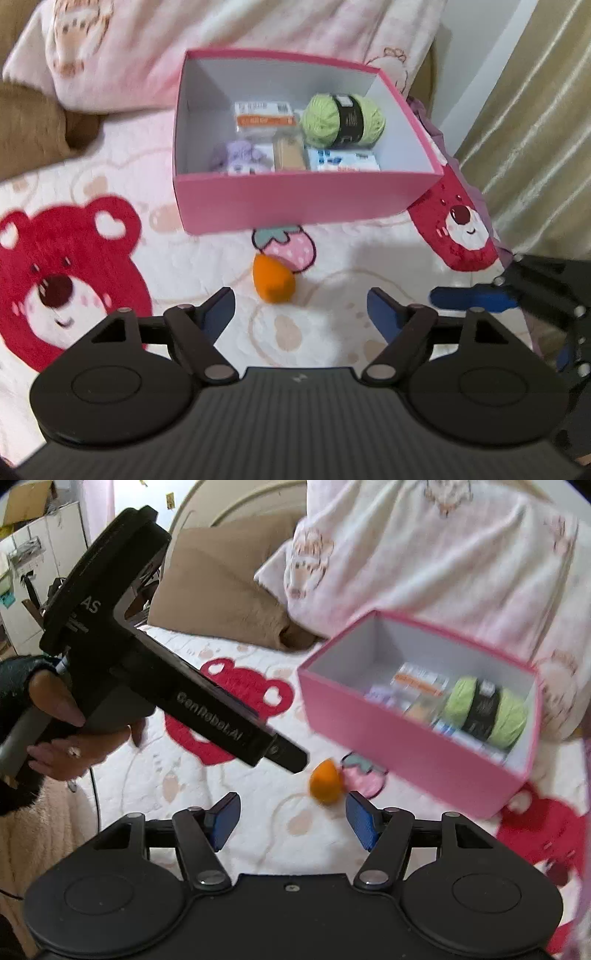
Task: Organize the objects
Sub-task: 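Withdraw the right tool and move it to the orange sponge, then close the right tool on the orange sponge and lift it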
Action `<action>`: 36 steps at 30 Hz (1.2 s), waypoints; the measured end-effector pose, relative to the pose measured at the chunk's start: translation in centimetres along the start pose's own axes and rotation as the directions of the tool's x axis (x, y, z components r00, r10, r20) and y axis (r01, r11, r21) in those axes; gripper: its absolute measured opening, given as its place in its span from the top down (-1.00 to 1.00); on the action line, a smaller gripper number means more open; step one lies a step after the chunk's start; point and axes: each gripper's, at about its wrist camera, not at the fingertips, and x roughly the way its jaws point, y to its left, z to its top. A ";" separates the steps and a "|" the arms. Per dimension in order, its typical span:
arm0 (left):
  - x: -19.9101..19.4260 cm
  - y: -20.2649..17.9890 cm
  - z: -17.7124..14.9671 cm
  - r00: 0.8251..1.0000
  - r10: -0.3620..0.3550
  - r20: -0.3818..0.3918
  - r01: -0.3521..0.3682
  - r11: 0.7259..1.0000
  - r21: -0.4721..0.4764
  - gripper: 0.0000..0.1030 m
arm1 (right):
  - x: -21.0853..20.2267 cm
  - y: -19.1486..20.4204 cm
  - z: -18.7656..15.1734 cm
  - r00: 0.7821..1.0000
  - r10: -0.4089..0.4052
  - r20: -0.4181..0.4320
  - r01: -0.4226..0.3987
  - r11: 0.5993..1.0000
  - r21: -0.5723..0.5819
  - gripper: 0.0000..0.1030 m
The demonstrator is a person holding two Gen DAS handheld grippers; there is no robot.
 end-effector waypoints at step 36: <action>9.2 4.7 -4.3 0.976 -0.103 0.190 0.125 0.987 -0.105 0.31 | 14.6 -0.1 -2.9 0.983 -0.174 0.057 0.181 0.969 -0.166 0.20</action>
